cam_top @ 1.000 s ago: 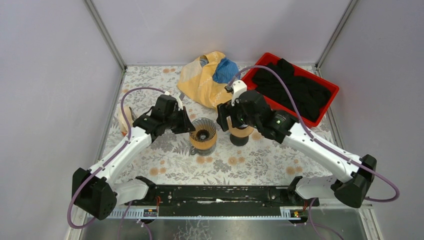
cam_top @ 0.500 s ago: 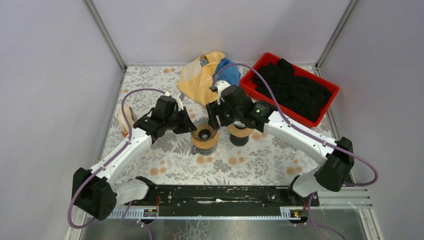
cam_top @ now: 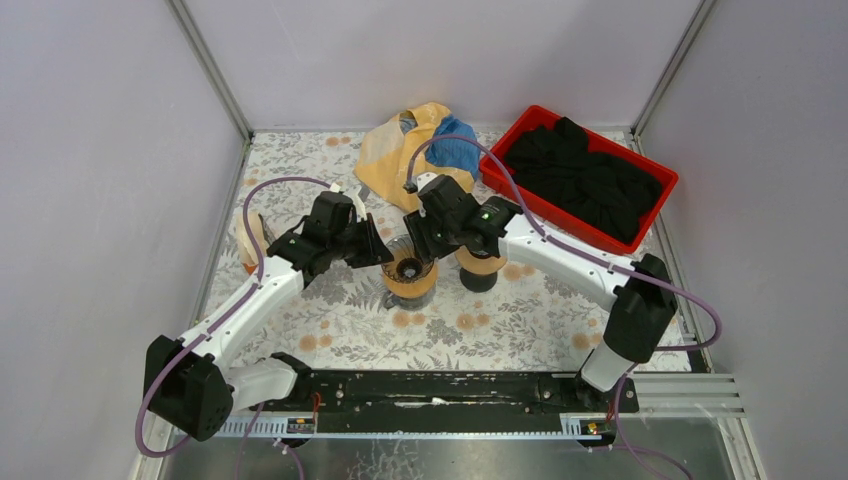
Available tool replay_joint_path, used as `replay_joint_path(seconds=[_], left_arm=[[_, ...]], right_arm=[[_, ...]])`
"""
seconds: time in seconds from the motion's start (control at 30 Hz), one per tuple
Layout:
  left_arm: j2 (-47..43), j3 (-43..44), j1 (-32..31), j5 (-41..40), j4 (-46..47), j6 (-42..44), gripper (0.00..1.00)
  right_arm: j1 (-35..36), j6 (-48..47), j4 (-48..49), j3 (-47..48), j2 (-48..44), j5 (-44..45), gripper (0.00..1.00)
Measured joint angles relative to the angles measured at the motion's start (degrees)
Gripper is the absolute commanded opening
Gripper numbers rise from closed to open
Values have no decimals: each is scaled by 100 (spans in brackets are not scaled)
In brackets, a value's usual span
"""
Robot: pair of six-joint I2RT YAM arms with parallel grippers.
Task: Place the coffee filter in the dripper
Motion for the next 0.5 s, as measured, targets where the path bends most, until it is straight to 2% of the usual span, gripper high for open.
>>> replay_joint_path(seconds=[0.5], left_arm=[[24, 83, 0, -35, -131, 63, 1]], right_arm=[[17, 50, -162, 59, 192, 15, 35]])
